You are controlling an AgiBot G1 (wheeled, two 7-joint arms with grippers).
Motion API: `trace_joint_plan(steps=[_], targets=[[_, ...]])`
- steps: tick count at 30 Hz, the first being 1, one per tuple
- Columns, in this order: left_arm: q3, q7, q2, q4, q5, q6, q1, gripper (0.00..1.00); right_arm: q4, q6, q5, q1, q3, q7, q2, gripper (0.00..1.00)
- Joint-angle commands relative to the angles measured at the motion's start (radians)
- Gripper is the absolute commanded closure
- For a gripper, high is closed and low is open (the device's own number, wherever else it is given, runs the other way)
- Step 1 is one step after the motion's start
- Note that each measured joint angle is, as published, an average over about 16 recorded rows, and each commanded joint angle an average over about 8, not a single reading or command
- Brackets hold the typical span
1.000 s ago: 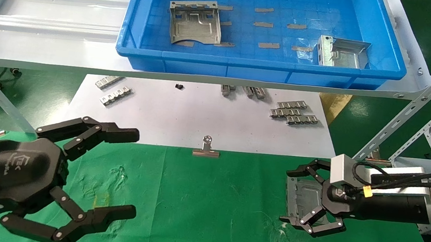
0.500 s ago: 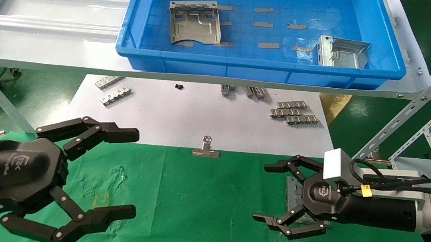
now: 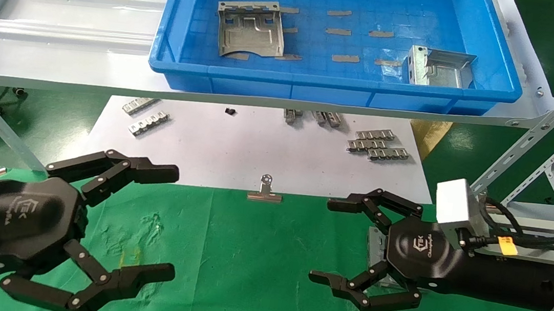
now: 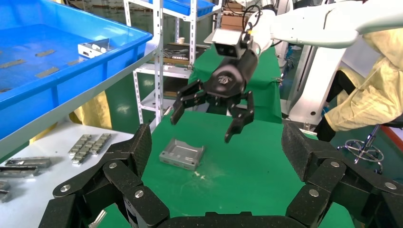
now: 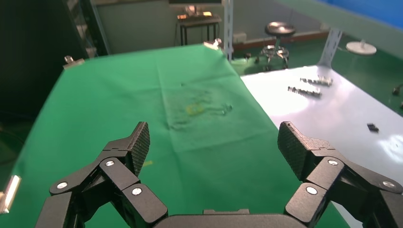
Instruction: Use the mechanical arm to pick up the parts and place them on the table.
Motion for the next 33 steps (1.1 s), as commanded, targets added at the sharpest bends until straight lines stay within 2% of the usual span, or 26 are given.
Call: trace_joint_plan(steps=[1,24,33], targets=[[0.000,0.000,0.000,0.000,0.000,0.000,0.000,0.00,0.042,0.004,0.007,-0.023,0.032,0.027,0.011,0.00],[0.000,0.000,0.000,0.000,0.000,0.000,0.000,0.00,0.502,0.042,0.090,-0.278,0.388,0.321,0.131,0.00],[0.000,0.000,0.000,0.000,0.000,0.000,0.000,0.00,0.535,0.046,0.099,-0.298,0.415,0.335,0.141,0.00]])
